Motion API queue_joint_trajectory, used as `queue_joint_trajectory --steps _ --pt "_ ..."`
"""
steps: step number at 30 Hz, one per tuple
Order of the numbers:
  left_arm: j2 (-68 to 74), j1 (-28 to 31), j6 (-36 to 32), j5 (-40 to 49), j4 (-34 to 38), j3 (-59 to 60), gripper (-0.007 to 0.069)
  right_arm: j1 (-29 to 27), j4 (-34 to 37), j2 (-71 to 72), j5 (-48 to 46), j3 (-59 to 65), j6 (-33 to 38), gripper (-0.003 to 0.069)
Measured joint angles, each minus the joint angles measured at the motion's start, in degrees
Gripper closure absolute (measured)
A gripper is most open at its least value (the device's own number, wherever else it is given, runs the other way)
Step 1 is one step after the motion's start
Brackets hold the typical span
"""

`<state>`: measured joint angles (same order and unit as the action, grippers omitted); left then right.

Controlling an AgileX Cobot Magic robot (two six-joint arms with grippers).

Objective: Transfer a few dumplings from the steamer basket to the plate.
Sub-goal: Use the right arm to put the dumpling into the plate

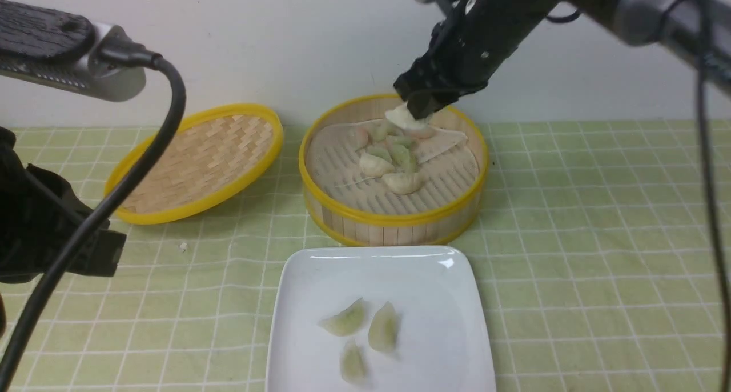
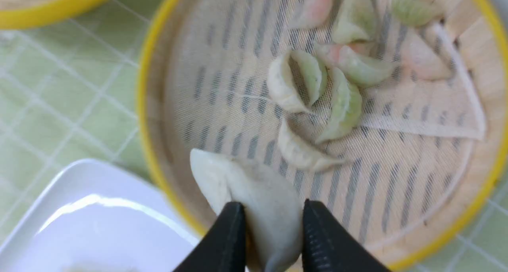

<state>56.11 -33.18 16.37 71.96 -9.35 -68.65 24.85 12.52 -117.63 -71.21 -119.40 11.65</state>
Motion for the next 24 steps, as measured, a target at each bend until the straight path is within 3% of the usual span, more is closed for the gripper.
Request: queue_joint_trajectory --steps 7,10,15,18,24 --pt "0.0 0.0 0.0 0.0 -0.4 0.0 0.0631 0.4 7.4 9.6 0.1 25.8 1.7 0.0492" --pt "0.0 0.0 -0.2 0.0 -0.5 0.0 0.0631 2.1 10.1 9.0 6.6 36.3 2.4 0.0492" --pt "0.0 0.0 -0.4 0.0 -0.5 0.0 0.0631 3.5 10.7 7.2 14.0 39.6 2.7 0.0489" --pt "0.0 0.0 -0.4 0.0 -0.5 0.0 0.0631 3.8 11.1 6.9 15.3 39.8 2.8 0.0413" --pt "0.0 0.0 -0.4 0.0 -0.5 0.0 0.0631 3.8 9.9 6.9 13.6 38.6 2.9 0.0141"
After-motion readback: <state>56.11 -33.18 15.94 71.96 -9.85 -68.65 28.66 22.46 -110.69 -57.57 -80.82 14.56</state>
